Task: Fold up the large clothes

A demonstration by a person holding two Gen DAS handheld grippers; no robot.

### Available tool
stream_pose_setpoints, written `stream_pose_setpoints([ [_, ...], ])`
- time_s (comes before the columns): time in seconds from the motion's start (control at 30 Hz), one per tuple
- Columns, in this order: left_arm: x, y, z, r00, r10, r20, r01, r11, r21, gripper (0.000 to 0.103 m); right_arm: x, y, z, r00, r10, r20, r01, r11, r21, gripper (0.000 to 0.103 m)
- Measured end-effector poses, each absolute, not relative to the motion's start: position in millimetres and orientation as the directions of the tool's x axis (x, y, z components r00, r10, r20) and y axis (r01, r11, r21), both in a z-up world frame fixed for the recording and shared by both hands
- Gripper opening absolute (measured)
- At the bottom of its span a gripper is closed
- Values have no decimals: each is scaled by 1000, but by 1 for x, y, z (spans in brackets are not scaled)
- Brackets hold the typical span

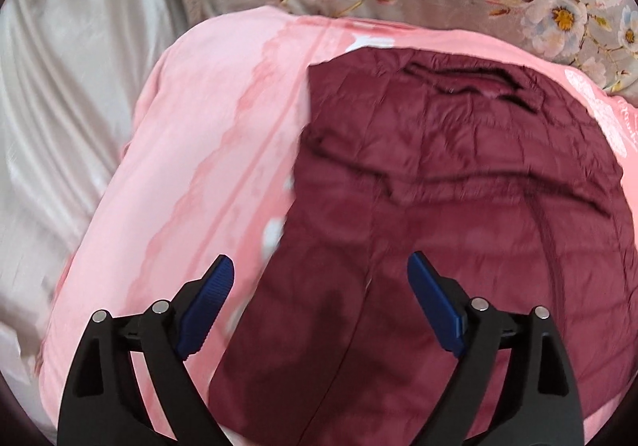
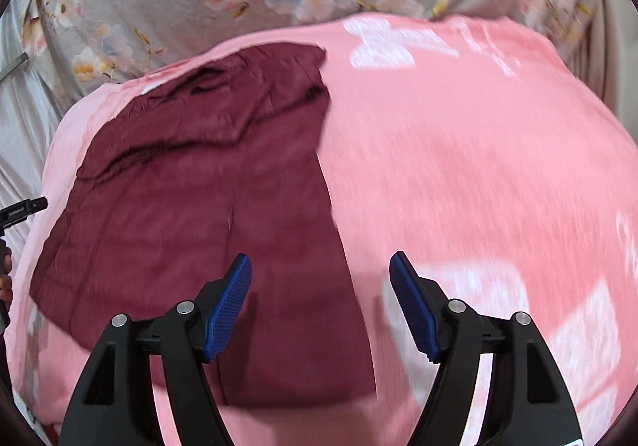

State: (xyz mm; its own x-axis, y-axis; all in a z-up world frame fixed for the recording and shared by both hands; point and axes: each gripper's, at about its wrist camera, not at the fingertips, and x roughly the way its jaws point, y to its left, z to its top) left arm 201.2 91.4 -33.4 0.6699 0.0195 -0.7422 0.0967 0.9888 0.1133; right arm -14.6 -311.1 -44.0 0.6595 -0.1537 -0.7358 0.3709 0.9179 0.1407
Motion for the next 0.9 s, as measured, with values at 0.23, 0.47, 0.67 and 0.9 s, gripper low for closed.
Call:
stream_pose_setpoints([
  [0.23,168,151,-69,585,2,-811,18,1000,15,91,-40,-300,-70,652,-84,-754,368,904,217,71],
  [0.47,150,222,-110,499,-161,-851,-100,965,-241,91,-40,-302,-75,684,-47,-728,383,873,303,76],
  [0.67,142,210,-104,516,-234,-824,-37,955,-295,45,-35,-297,-72,688,-47,-724,385,869,310,66],
  [0.9,139,187,-89,527,-253,-811,17,958,-288,6,-30,-278,-58,665,-108,-739,376,903,207,18],
])
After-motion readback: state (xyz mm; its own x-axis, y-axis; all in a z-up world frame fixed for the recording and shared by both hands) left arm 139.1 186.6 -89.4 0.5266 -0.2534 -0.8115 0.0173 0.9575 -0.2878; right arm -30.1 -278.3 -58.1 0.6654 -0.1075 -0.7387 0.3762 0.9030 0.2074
